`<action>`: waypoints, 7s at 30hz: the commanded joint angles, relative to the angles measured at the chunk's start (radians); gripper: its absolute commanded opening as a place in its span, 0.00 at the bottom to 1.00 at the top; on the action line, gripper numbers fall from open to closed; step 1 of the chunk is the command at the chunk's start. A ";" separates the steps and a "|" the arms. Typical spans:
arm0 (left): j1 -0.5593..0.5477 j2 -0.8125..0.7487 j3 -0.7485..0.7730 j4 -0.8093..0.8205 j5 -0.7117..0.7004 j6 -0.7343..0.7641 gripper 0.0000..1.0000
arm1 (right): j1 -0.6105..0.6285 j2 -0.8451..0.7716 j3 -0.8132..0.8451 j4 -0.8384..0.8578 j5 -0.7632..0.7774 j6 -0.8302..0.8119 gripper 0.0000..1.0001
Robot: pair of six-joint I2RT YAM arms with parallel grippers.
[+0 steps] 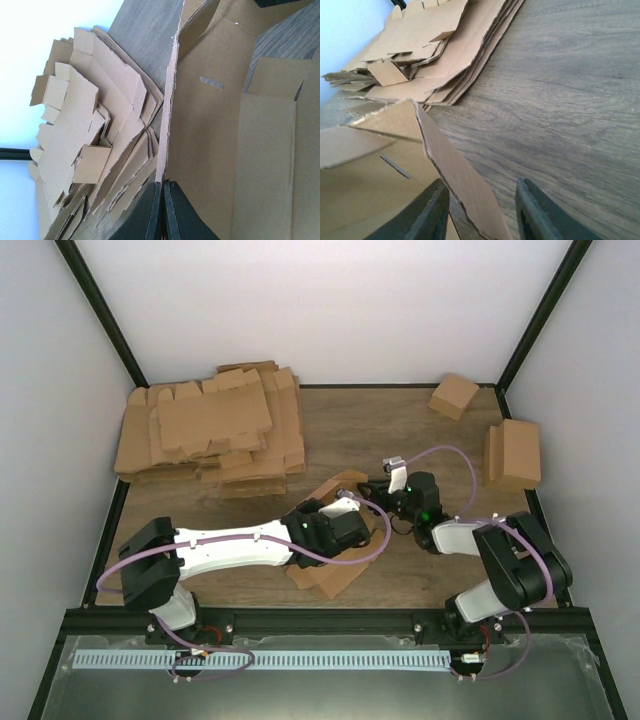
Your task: Fold the paper box
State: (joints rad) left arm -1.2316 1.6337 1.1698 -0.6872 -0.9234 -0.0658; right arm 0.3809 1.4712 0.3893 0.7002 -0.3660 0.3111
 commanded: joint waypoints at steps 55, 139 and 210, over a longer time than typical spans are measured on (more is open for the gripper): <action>-0.124 0.220 0.025 -0.037 -0.009 -0.054 0.04 | 0.305 -0.290 -0.265 -0.101 0.263 0.258 0.52; -0.107 0.004 -0.043 0.085 0.105 -0.085 0.28 | 0.342 0.118 -0.072 0.181 0.356 0.059 0.01; 0.755 -0.074 -0.346 0.465 1.677 -0.486 0.84 | 0.322 0.039 -0.085 0.134 0.294 0.250 0.11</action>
State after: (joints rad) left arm -0.4675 1.5681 0.8345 -0.2699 0.7216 -0.5224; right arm 0.7025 1.5410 0.2981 0.7597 -0.1249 0.5591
